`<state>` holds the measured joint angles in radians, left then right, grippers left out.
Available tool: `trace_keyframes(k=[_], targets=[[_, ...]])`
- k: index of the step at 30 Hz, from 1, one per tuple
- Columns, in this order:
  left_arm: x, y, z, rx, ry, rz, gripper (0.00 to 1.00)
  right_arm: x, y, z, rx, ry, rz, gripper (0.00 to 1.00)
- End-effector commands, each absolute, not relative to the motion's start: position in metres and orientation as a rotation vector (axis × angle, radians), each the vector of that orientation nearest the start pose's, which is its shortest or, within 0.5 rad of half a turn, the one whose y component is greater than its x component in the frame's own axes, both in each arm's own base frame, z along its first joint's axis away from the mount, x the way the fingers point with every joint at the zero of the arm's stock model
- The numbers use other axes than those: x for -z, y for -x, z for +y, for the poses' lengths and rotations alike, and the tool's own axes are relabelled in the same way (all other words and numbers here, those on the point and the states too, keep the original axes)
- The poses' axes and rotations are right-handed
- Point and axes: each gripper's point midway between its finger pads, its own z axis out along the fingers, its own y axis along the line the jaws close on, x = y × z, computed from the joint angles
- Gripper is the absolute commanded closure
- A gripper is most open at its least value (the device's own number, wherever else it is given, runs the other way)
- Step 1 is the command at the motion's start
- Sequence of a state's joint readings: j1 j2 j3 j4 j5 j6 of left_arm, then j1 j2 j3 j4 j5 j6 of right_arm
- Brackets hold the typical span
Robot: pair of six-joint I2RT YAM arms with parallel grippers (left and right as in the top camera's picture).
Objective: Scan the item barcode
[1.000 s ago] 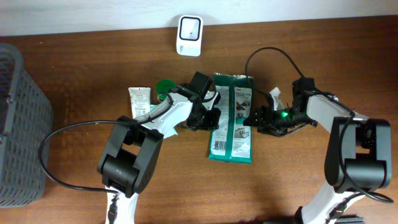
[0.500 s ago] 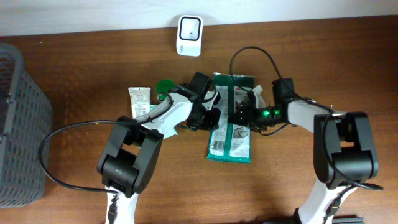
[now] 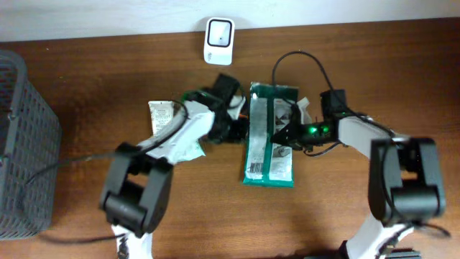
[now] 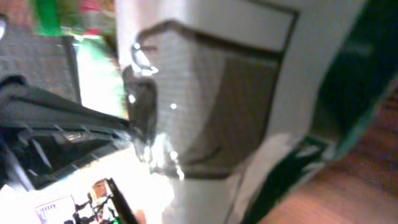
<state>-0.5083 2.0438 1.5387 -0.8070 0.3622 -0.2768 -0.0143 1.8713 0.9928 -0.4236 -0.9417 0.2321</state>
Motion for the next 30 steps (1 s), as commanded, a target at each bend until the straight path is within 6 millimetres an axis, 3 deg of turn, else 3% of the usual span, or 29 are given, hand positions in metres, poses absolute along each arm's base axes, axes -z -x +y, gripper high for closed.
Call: trace_keyframes(k=[1, 5, 8, 12, 16, 20, 25, 26, 27, 28, 29, 30], targets=[[-0.172, -0.391, -0.255, 0.630, -0.424, 2.681, 1.00, -0.114, -0.356, 0.137, -1.438, -0.015, 2.496, 0.96], [-0.241, -0.385, -0.231, 0.565, -0.471, 2.615, 1.00, -0.167, -0.347, 0.137, -1.397, 0.036, 2.414, 0.96], [-0.262, -0.387, -0.195, 0.444, -0.434, 2.633, 1.00, -0.199, -0.343, 0.139, -1.424, 0.015, 2.366, 0.96], [-0.266, -0.410, -0.126, 0.319, -0.230, 2.648, 1.00, -0.235, -0.343, 0.146, -1.552, -0.002, 2.306, 0.96], [-0.266, -0.426, -0.060, 0.260, -0.049, 2.640, 1.00, -0.257, -0.349, 0.150, -1.615, -0.031, 2.271, 0.96], [-0.266, -0.430, -0.026, 0.223, 0.021, 2.634, 0.99, -0.265, -0.345, 0.163, -1.670, 0.019, 2.252, 0.96], [-0.266, -0.432, 0.001, 0.176, 0.004, 2.622, 0.87, -0.269, -0.338, 0.183, -1.698, 0.089, 2.255, 0.96], [-0.266, -0.432, 0.004, 0.173, 0.012, 2.622, 0.82, -0.270, -0.338, 0.185, -1.703, 0.095, 2.252, 0.96], [-0.266, -0.432, 0.006, 0.171, 0.020, 2.622, 0.68, -0.271, -0.337, 0.187, -1.709, 0.094, 2.253, 0.96], [-0.266, -0.432, 0.008, 0.170, 0.025, 2.622, 0.40, -0.271, -0.337, 0.189, -1.714, 0.094, 2.254, 0.96], [-0.266, -0.432, 0.010, 0.168, 0.031, 2.622, 0.01, -0.272, -0.336, 0.193, -1.716, 0.114, 2.250, 0.96], [-0.266, -0.432, 0.010, 0.168, 0.031, 2.622, 0.01, -0.272, -0.334, 0.195, -1.718, 0.122, 2.253, 0.96]])
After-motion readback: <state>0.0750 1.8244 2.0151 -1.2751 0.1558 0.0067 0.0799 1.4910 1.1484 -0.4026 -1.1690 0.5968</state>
